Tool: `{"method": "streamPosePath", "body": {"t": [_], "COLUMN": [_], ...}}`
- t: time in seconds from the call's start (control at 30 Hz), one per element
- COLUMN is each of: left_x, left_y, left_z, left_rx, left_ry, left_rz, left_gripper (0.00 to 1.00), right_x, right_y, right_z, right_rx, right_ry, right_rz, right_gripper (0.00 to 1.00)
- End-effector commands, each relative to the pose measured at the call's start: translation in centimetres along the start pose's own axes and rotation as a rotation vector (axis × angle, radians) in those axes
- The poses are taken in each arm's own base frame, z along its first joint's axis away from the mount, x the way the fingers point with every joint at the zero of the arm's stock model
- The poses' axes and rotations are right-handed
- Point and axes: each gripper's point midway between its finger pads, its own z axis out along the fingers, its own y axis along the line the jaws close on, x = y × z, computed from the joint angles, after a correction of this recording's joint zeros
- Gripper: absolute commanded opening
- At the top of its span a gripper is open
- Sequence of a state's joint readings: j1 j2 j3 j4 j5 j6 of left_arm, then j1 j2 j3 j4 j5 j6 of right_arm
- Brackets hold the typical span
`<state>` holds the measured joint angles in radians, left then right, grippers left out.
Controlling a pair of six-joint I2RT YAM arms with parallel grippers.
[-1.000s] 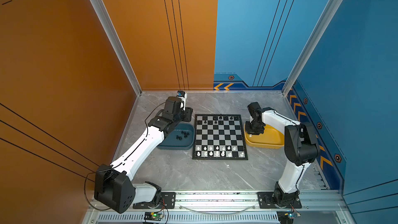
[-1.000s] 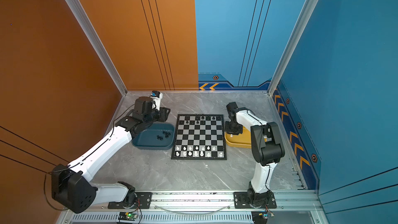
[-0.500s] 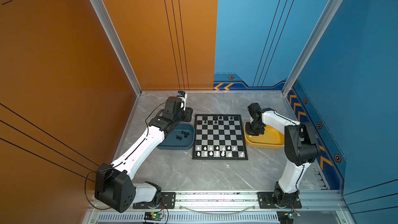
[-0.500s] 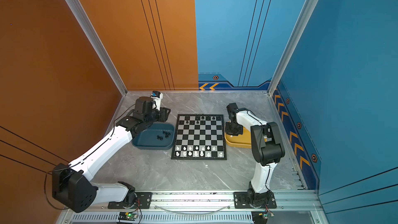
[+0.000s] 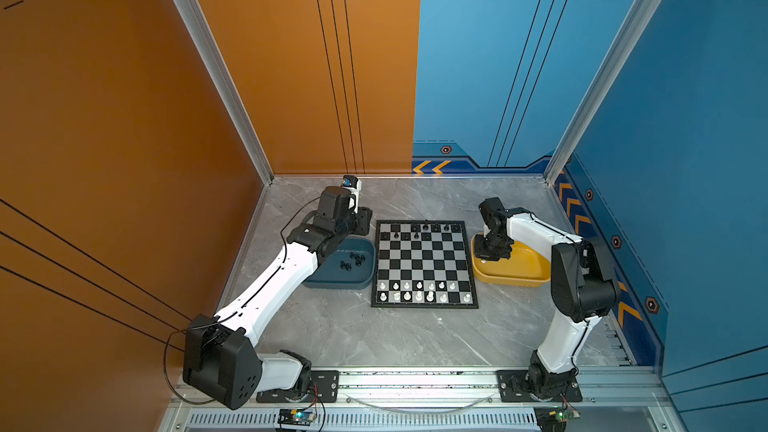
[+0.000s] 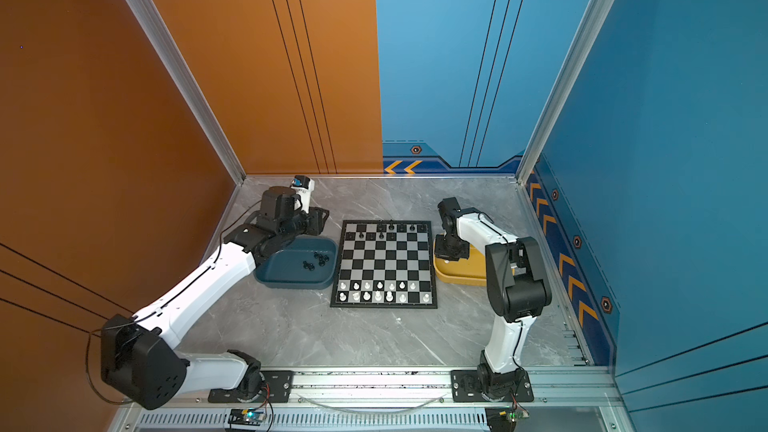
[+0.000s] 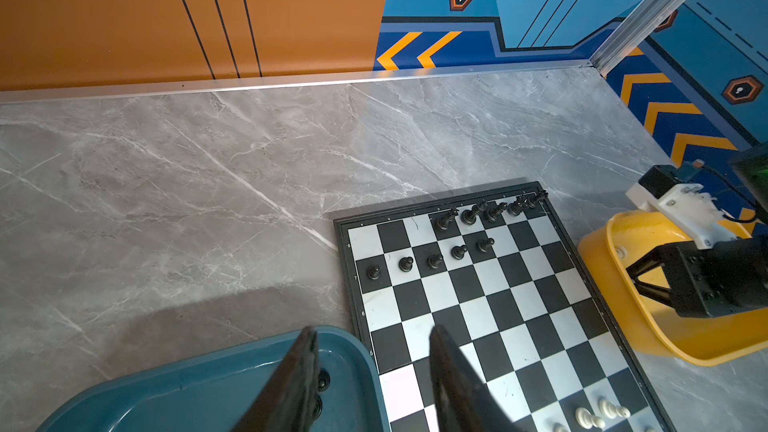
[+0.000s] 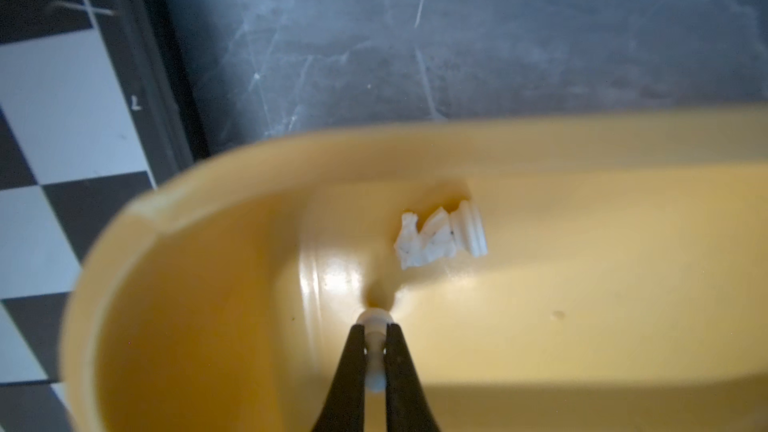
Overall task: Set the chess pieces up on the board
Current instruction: 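Lift the white pawn out of the yellow tray with the right gripper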
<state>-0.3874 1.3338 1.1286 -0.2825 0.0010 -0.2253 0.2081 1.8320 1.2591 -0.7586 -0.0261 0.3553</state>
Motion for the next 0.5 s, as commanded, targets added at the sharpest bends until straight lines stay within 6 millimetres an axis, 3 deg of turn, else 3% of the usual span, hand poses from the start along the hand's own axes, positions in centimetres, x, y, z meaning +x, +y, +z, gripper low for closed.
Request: {"method": "streamPosePath", "body": {"t": [0.0,0.27,0.47], "left_x": [-0.8,-0.4,0.2], "left_y": [-0.3,-0.1,0.1], "left_z": [-0.4,-0.3,-0.5], "left_rx": [0.003,0.001,-0.001], "left_ry": [-0.010,-0.008,-0.005], "left_rz": [0.008,0.012,0.013], "left_gripper": [0.46,0.46,0.46], "right_x": [-0.8,-0.7,1.1], "right_y": [-0.3,0.3,1.8], "right_z": [-2.9,-7.7,-10.8], "right_rx": [-0.002,-0.011,-0.018], "right_ry": [-0.043,-0.104,-0.125], "right_rz": [-0.006,-0.037,-0.093], "right_gripper": [0.02,0.01,0.01]}}
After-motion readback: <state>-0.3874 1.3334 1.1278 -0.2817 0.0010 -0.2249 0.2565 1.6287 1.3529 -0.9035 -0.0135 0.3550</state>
